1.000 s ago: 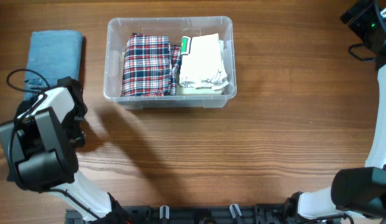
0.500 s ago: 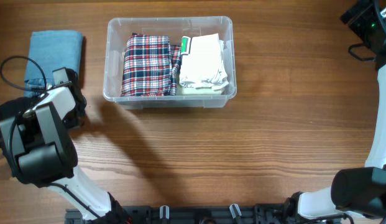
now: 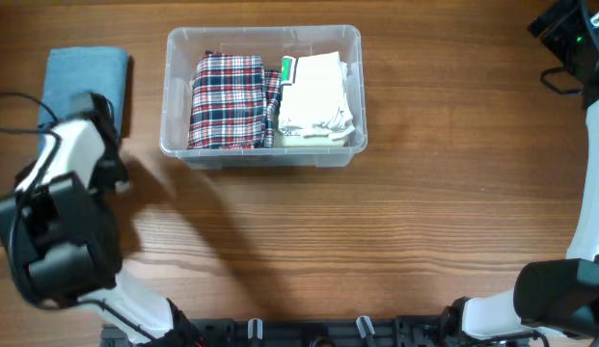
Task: Pack container
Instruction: 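Reach the left gripper to the black garment and grasp it, then carry the black garment over the box and lower it onto the white shirt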
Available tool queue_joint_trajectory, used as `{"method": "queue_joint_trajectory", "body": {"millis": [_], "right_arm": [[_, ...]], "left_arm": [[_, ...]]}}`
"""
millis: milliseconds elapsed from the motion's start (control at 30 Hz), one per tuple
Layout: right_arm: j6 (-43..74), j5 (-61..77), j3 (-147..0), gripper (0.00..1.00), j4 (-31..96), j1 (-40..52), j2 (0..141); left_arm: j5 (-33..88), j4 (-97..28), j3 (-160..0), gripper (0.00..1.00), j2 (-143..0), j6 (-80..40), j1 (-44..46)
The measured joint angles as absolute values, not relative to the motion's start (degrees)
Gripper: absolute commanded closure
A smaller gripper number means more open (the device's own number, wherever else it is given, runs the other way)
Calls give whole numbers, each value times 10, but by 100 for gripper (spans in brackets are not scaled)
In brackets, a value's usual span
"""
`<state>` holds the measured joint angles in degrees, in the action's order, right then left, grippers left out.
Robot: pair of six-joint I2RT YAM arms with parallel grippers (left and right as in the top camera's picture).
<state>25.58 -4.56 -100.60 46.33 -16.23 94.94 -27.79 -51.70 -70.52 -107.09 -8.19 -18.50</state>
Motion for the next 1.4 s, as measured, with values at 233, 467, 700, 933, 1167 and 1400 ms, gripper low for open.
{"method": "queue_joint_trajectory", "body": {"millis": [233,467,700,933,1167,1400], "right_arm": [[256,-46,-1006,0,463,-162,949],[256,-46,-1006,0,463,-162,949],[256,-46,-1006,0,463,-162,949],[256,-46,-1006,0,463,-162,949],[257,-46,-1006,0,463,-162,949],[257,-46,-1006,0,463,-162,949]], "left_arm": [[-14,-680,-907,96,-912,-104,-185],[229,-620,-921,96,-773,-104,-185],[518,-503,-922,96,-785,-102,-134],[600,-295,-922,96,-930,-103,43],[655,-49,-921,96,-1059,-221,112],[659,-60,-921,96,-1093,-319,127]]}}
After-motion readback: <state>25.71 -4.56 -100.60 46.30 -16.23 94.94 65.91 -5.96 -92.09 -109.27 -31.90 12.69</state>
